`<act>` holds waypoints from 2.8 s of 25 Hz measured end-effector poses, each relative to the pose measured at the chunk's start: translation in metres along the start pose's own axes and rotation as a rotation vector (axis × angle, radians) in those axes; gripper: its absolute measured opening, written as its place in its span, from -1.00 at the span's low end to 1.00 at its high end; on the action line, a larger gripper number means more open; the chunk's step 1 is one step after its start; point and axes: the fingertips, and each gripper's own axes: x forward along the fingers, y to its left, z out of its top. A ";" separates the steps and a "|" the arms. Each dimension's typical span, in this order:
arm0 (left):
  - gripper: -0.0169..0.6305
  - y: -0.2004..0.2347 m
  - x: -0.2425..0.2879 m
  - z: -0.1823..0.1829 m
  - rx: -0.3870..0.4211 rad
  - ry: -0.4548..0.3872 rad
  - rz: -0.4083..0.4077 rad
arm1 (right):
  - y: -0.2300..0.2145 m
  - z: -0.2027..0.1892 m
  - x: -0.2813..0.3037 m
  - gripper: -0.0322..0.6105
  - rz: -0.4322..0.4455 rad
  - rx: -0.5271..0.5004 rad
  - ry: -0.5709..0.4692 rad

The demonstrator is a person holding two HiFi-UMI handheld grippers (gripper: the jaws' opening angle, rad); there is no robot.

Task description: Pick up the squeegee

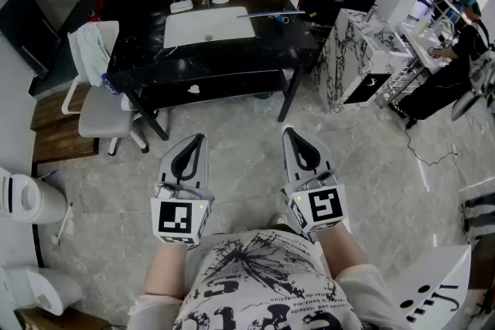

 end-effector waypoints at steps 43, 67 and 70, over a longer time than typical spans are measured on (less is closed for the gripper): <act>-0.91 0.026 0.361 -0.040 -0.058 0.078 0.146 | -0.287 -0.129 0.283 -0.92 0.134 0.161 0.237; -0.91 0.185 0.622 -0.074 -0.073 0.122 0.038 | -0.377 -0.232 0.566 -0.66 0.097 0.169 0.654; -0.91 0.210 0.642 -0.082 -0.082 0.137 0.009 | -0.380 -0.260 0.588 -0.50 0.081 0.183 0.774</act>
